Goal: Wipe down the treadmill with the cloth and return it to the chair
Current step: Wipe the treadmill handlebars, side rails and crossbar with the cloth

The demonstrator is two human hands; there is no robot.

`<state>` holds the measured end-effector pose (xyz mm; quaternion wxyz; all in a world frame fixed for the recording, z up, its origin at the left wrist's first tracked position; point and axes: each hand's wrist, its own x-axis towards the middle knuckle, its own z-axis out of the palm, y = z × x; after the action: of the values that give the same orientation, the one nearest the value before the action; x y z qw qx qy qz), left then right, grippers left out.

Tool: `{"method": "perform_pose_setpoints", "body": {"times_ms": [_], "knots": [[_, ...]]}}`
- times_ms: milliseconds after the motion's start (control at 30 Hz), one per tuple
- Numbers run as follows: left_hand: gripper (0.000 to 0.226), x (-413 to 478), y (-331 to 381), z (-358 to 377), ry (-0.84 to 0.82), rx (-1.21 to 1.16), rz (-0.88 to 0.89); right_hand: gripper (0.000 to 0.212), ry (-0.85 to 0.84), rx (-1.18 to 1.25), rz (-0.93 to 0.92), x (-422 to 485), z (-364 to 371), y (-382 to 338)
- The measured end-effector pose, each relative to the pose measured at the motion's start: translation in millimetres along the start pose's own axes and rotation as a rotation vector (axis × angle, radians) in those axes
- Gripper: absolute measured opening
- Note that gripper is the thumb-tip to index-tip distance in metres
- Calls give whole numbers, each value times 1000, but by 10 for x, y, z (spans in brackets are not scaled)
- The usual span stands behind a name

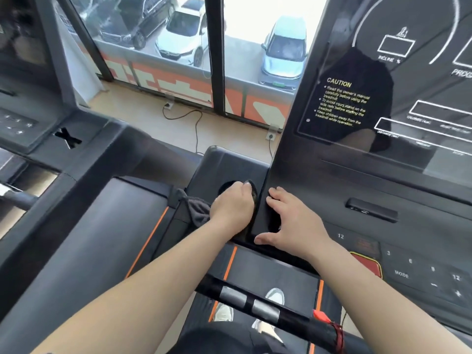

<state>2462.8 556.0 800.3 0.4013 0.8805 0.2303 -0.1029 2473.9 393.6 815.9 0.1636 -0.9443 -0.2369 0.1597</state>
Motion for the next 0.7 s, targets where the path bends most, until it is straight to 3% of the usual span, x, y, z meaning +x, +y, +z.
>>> {"method": "perform_pose_setpoints", "body": {"times_ms": [33,100,167,233,300,367,433,533,700], "knots": [[41,14,-13,-32,5,-210,-47,104,-1,34,5,4,-47,10],[42,40,-43,-125,175,-468,-94,96,45,74,10,14,-151,53],[38,52,-14,-224,384,-501,-57,95,102,56,17,16,-228,121],[36,83,96,-265,447,-423,132,102,99,32,23,19,-239,181],[36,227,166,-126,247,-151,334,101,85,8,9,8,-185,218],[48,437,125,114,3,276,438,96,80,17,0,-11,-133,252],[58,616,117,179,-43,467,462,94,77,36,-14,-7,-128,263],[58,689,120,154,-25,493,487,93,84,48,-20,1,-124,288],[56,14,-222,277,4,147,477,98,74,38,-43,-12,-99,317]]}}
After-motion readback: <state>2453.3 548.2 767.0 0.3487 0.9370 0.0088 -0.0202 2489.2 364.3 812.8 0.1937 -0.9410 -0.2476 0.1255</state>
